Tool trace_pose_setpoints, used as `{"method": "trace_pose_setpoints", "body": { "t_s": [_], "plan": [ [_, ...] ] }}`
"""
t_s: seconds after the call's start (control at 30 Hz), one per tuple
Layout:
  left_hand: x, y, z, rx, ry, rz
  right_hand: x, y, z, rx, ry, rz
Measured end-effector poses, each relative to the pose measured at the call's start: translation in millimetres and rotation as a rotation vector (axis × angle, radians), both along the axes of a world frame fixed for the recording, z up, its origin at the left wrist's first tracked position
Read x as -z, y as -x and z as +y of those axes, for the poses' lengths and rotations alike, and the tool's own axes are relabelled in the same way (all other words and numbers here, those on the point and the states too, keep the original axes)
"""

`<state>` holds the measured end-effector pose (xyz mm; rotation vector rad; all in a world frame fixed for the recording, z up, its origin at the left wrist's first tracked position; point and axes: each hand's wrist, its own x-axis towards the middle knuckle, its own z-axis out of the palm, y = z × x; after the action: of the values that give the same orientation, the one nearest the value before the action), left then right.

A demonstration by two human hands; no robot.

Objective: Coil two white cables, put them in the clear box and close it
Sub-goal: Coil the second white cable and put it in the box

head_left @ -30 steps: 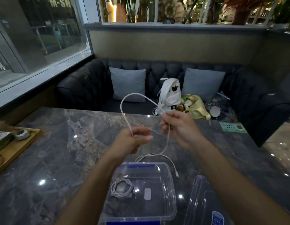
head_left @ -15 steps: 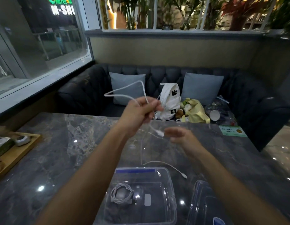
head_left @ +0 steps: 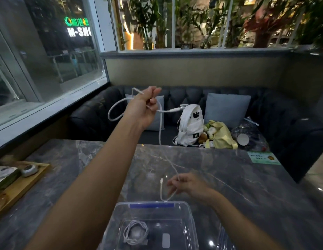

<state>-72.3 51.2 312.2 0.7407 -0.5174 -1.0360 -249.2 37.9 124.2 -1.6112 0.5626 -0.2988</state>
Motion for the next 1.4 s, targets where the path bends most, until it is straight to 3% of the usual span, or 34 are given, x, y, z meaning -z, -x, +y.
{"method": "trace_pose_setpoints", "body": {
  "t_s": [0.23,0.33,0.47,0.6,0.7,0.83,0.9,0.97,1.0,1.07,1.17,1.23,1.3,1.4],
  "plan": [
    [91,-47,5,0.022,-0.303,0.276,-26,4,0,0.139,-0.251,-0.200],
    [122,-44,23,0.172,-0.411,0.276,-44,4,-2,0.151,-0.358,-0.284],
    [141,-11,47,0.401,-0.620,0.073,-61,-2,-7,0.193,-0.441,-0.345],
    [151,18,63,0.385,-0.813,-0.320,-62,-7,-10,0.212,-0.482,-0.335],
    [146,23,74,0.546,-0.774,-0.619,-54,-8,-14,0.273,-0.520,-0.334],
    [138,22,84,0.558,-0.572,-0.717,-47,-3,-21,0.385,-0.576,-0.265],
    [133,23,85,0.515,-0.528,-0.696,-43,0,-19,0.455,-0.309,0.041],
    [130,23,85,0.451,-0.527,-0.685,-37,4,-18,0.571,0.224,0.316],
    [129,22,85,0.431,-0.527,-0.687,-35,6,-18,0.649,0.483,0.347],
    [127,22,86,0.448,-0.511,-0.703,-37,8,-14,0.660,0.743,0.176],
    [123,23,89,0.556,-0.449,-0.692,-42,1,-8,0.275,0.903,0.073],
    [121,22,91,0.608,-0.379,-0.642,-44,-7,-1,0.152,0.936,-0.013],
    [118,19,96,0.606,-0.315,-0.564,-43,-9,0,0.181,0.827,-0.161],
    [119,7,108,0.556,-0.262,-0.414,-45,-4,-6,0.338,0.533,-0.220]
  ]
}}
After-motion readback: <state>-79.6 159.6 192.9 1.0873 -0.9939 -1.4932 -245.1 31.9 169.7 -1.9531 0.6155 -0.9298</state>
